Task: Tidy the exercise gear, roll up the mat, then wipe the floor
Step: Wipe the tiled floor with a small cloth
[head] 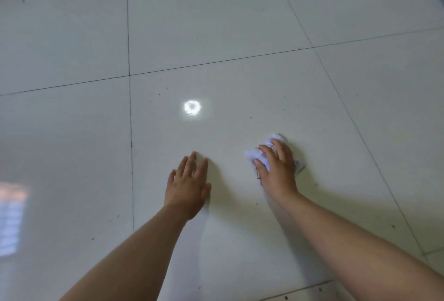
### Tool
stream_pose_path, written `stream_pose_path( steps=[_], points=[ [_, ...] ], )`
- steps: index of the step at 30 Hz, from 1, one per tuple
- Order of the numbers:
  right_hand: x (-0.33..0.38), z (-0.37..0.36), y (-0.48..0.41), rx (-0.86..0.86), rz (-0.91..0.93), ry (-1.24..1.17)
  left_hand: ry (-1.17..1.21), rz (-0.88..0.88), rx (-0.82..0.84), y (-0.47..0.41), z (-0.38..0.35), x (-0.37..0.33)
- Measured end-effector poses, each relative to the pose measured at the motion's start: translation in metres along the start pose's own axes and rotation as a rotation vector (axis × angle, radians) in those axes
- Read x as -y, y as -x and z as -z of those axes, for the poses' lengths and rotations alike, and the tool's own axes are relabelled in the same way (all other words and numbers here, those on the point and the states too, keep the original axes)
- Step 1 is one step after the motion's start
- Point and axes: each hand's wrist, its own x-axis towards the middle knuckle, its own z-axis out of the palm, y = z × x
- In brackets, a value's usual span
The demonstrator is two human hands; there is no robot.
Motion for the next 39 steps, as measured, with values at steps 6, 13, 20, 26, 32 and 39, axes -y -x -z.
stream_pose_path(
  steps=[6, 13, 20, 26, 32, 39],
  points=[
    [0.046, -0.030, -0.016, -0.083, -0.064, 0.062, -0.030, -0.039, 0.017, 0.026, 0.001, 0.034],
    [0.102, -0.064, 0.013, 0.025, 0.231, 0.032, -0.045, 0.066, -0.050, 0.056, -0.008, 0.086],
    [0.080, -0.045, 0.035, 0.154, 0.601, 0.046, -0.084, 0.073, -0.121, 0.044, -0.009, 0.080],
    [0.037, -0.011, 0.027, 0.126, 0.535, 0.105, -0.171, -0.097, -0.148, 0.018, -0.001, 0.029],
    [-0.011, 0.019, 0.027, 0.099, 0.289, 0.169, -0.153, -0.210, -0.113, -0.001, -0.004, -0.011],
    [-0.046, 0.052, 0.058, 0.050, -0.028, 0.124, -0.106, -0.118, -0.063, -0.011, -0.010, -0.048]
  ],
)
